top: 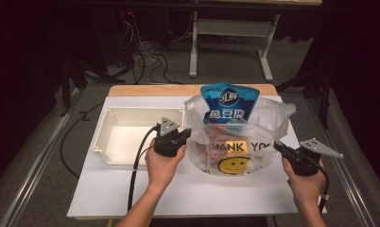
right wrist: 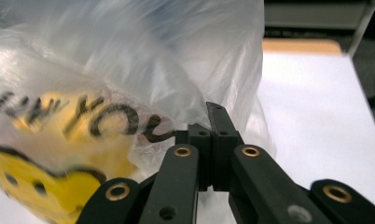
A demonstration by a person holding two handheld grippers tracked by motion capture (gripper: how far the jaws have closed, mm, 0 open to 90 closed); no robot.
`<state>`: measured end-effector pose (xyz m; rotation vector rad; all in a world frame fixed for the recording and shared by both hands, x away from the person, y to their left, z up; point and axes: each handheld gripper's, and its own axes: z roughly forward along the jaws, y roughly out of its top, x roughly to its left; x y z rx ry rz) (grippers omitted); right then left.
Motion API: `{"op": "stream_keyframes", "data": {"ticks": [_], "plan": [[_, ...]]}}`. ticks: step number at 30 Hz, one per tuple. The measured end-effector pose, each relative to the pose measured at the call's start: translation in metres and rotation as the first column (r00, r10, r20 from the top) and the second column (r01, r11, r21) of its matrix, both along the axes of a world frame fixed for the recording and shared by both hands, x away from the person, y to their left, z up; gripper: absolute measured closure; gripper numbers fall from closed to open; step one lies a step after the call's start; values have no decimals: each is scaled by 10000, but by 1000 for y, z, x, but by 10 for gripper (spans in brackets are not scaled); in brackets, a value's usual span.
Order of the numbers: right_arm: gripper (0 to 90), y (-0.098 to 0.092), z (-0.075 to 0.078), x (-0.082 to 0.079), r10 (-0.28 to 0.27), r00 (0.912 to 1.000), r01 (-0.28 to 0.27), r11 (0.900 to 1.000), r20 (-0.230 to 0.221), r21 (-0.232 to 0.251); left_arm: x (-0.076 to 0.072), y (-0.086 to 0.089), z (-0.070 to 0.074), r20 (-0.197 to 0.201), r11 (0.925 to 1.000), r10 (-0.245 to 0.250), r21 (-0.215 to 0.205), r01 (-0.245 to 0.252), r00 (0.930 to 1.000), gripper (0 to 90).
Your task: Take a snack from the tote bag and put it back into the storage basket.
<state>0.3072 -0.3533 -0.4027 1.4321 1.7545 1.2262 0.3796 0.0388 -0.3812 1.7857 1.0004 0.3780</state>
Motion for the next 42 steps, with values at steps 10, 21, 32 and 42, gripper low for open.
{"op": "stream_keyframes", "data": {"ticks": [10, 21, 32, 42], "plan": [[900, -3, -26, 9, 45, 9939, -93, 9990, -1106, -427, 1, -7, -40, -1080, 9968, -152, 764, 235, 9940, 900], [342, 2, 35, -10, 274, 9874, -290, 9995, 1556, 84, -6, 4, 3, 140, 9978, -648, 155, 646, 9978, 590], [186, 20, 76, 1, 348, 9742, -347, 9994, 2229, -44, 5, 8, 50, 1097, 9961, 243, -868, -148, 9937, 294], [715, 27, 85, 51, -539, 9907, 582, 9978, 1247, -319, 32, -14, 46, 773, 9986, 356, -415, -325, 9964, 460]]}}
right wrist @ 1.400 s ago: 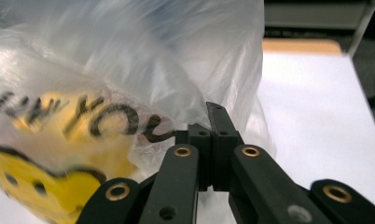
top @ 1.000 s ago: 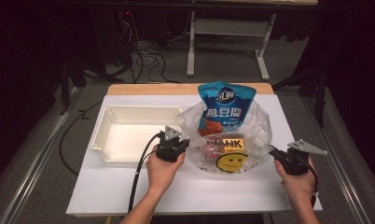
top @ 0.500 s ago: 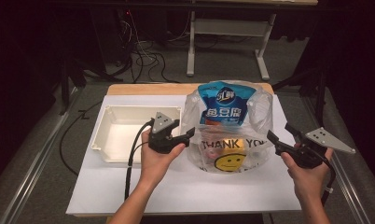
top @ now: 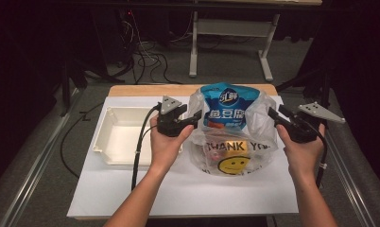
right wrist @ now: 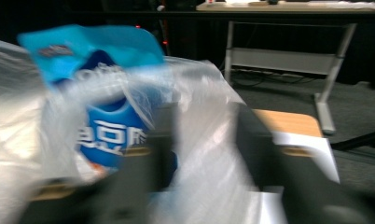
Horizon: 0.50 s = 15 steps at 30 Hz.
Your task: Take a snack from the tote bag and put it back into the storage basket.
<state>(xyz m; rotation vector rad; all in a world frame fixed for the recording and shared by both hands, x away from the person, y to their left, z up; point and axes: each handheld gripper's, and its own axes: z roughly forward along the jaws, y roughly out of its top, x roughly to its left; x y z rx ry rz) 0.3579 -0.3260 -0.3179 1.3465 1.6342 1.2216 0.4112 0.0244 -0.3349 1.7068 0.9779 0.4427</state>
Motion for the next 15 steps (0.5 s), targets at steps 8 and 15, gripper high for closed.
{"op": "stream_keyframes", "data": {"ticks": [8, 15], "plan": [[900, -5, -25, 30, -233, 9971, 184, 9975, -720, -688, 21, -3, -31, -1403, 9984, -142, 526, 217, 9900, 881], [900, -13, -76, 59, -308, 9709, 18, 9926, -2373, -1213, 30, -9, -73, -2719, 9787, 578, 2053, -8, 9606, 893]]}}
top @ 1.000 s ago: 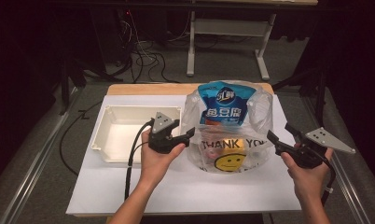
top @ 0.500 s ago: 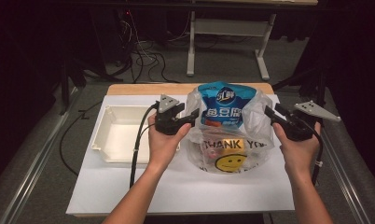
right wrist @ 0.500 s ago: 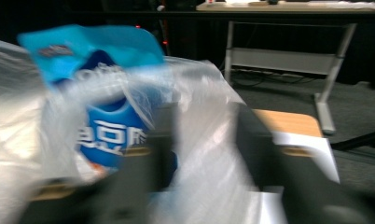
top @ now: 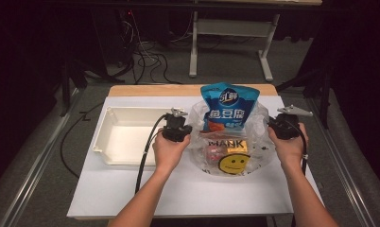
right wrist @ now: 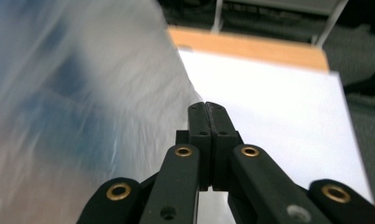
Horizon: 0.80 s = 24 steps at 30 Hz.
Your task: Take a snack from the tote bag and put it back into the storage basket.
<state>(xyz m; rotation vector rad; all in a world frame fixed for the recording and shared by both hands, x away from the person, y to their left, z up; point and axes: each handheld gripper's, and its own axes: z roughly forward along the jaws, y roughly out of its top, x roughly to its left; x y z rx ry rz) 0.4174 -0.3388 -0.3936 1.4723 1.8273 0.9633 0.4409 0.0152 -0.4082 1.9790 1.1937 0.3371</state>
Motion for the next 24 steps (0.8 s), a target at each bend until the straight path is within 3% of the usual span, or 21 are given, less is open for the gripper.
{"op": "stream_keyframes", "data": {"ticks": [3, 6, 8, 10, 12, 13, 14, 15, 18, 22, 23, 24], "plan": [[900, -5, -18, 5, -46, 9984, 50, 10000, -556, 65, 0, -3, -10, -232, 9988, 10, 485, 2, 9997, 895], [900, -9, -32, 8, -218, 9949, 221, 9998, -988, 19, -3, -9, -11, 20, 9933, -59, 1151, 57, 10000, 895], [900, -15, -55, 10, -466, 9827, 468, 9989, -1792, -27, -7, -16, -10, 59, 9867, -296, 1602, 282, 9995, 892], [900, -20, -66, 9, -500, 9760, 508, 9987, -2122, -15, -11, -19, -11, 156, 9831, -512, 1770, 477, 9986, 873], [900, -23, -69, 7, -596, 9754, 638, 9979, -2121, 130, -13, -19, -11, 184, 9836, -563, 1724, 523, 9982, 845], [816, -30, -66, -1, -753, 9819, 880, 9939, -1736, 670, -16, -15, -8, 194, 9911, -667, 1167, 640, 9976, 767], [816, -30, -66, -1, -753, 9819, 880, 9939, -1736, 670, -16, -15, -8, 194, 9911, -667, 1167, 640, 9976, 733], [777, -33, -62, -6, -765, 9857, 904, 9919, -1499, 887, -19, -12, -5, 299, 9940, -659, 891, 630, 9974, 733], [677, -38, -39, -26, -484, 9970, 563, 9890, -607, 1371, -30, -4, 8, 839, 9982, -576, 219, 560, 9948, 602], [575, -34, -6, -68, -162, 9978, 83, 9924, 638, 1226, -50, 11, 26, 1343, 9949, -253, -936, 381, 9906, 506], [575, -34, -6, -68, -162, 9978, 83, 9924, 638, 1226, -50, 11, 26, 1343, 9949, -253, -936, 381, 9906, 493], [550, -32, 3, -87, 49, 9941, -218, 9877, 1085, 1551, -61, 16, 29, 1634, 9911, -72, -1298, 287, 9865, 491]]}}
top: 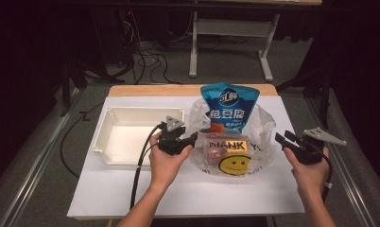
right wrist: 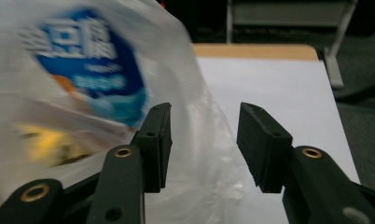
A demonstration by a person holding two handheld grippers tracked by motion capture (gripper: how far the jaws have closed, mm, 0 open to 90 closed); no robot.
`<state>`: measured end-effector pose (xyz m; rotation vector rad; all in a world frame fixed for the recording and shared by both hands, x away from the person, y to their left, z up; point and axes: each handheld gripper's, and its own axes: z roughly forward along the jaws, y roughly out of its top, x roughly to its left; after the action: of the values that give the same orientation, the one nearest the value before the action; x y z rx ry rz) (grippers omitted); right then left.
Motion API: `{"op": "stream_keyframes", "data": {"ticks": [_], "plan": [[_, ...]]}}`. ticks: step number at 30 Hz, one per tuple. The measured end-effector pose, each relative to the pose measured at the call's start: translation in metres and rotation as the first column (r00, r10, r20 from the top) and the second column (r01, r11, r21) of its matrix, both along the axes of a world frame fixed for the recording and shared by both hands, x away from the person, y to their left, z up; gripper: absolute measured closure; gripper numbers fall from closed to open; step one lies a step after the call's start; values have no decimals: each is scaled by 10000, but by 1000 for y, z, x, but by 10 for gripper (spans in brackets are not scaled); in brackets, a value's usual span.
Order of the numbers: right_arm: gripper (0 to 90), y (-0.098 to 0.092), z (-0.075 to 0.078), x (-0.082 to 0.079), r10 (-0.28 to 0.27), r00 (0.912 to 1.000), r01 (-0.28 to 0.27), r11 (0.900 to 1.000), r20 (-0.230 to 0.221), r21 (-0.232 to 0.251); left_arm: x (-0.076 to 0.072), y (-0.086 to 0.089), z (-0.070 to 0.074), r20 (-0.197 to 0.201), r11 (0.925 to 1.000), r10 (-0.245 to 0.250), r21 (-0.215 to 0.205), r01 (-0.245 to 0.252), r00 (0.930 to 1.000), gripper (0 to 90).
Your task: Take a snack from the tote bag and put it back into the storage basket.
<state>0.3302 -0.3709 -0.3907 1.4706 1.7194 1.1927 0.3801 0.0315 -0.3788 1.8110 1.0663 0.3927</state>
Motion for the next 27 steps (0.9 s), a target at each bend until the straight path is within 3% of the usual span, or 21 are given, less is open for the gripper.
{"op": "stream_keyframes", "data": {"ticks": [2, 4, 8, 10, 12, 14, 15, 17, 18, 19, 20, 21, 22, 23, 24, 25, 26, 27], "plan": [[528, 5, 4, -19, 167, 9990, -174, 9997, 417, 159, -12, 2, 0, 129, 9985, -203, -511, 209, 9997, 482], [518, 14, 4, -33, 459, 9974, -467, 9988, 564, 132, -22, -2, -1, 286, 9969, -589, -506, 603, 9979, 469], [493, 31, -3, -43, 1436, 9895, -1440, 9889, 149, 371, -31, -14, -6, 373, 9888, -1356, -570, 1376, 9901, 433], [427, 39, -9, -42, 1543, 9879, -1542, 9880, -159, 62, -29, -18, -9, 122, 9800, -1805, -834, 1809, 9835, 398], [344, 45, -16, -35, 1709, 9846, -1710, 9853, -380, -13, -26, -23, -11, 96, 9758, -2014, -852, 2015, 9795, 381], [277, 48, -21, -27, 1905, 9797, -1907, 9816, -631, 24, -21, -25, -13, -32, 9631, -2461, -1129, 2442, 9692, 376], [254, 48, -23, -23, 2125, 9741, -2115, 9771, -776, 216, -18, -26, -15, -160, 9550, -2708, -1305, 2665, 9625, 385], [250, 49, -25, -20, 2209, 9712, -2193, 9753, -889, 275, -14, -26, -15, -286, 9535, -2800, -1246, 2745, 9596, 486], [378, 48, -29, -17, 2322, 9679, -2312, 9727, -960, 214, -10, -28, -16, -360, 9681, -2442, -668, 2414, 9691, 552], [457, 48, -30, -16, 2495, 9637, -2478, 9684, -951, 287, -10, -28, -16, -360, 9681, -2442, -668, 2414, 9691, 640], [543, 48, -32, -17, 2672, 9589, -2657, 9636, -955, 290, -7, -27, -18, -624, 9601, -2751, -712, 2706, 9594, 751], [640, 48, -33, -17, 2771, 9565, -2760, 9608, -915, 248, -7, -27, -18, -624, 9601, -2751, -712, 2706, 9594, 840], [737, 49, -34, -19, 2887, 9533, -2881, 9574, -893, 196, -5, -25, -19, -952, 9422, -3285, -1020, 3190, 9397, 900], [737, 49, -34, -19, 2887, 9533, -2881, 9574, -893, 196, -5, -25, -19, -952, 9422, -3285, -1020, 3190, 9397, 900], [795, 51, -35, -20, 3042, 9483, -3038, 9526, -911, 185, -6, -25, -20, -1021, 9354, -3479, -1054, 3376, 9320, 900], [871, 53, -35, -22, 3135, 9448, -3149, 9491, -953, -4, -9, -26, -21, -936, 9374, -3459, -773, 3396, 9336, 900], [896, 55, -35, -23, 3129, 9451, -3158, 9487, -945, -174, -13, -26, -21, -845, 9442, -3290, -446, 3262, 9406, 900], [900, 57, -34, -25, 3202, 9431, -3235, 9459, -892, -243, -16, -24, -23, -817, 9481, -3170, -531, 3135, 9449, 900]]}}
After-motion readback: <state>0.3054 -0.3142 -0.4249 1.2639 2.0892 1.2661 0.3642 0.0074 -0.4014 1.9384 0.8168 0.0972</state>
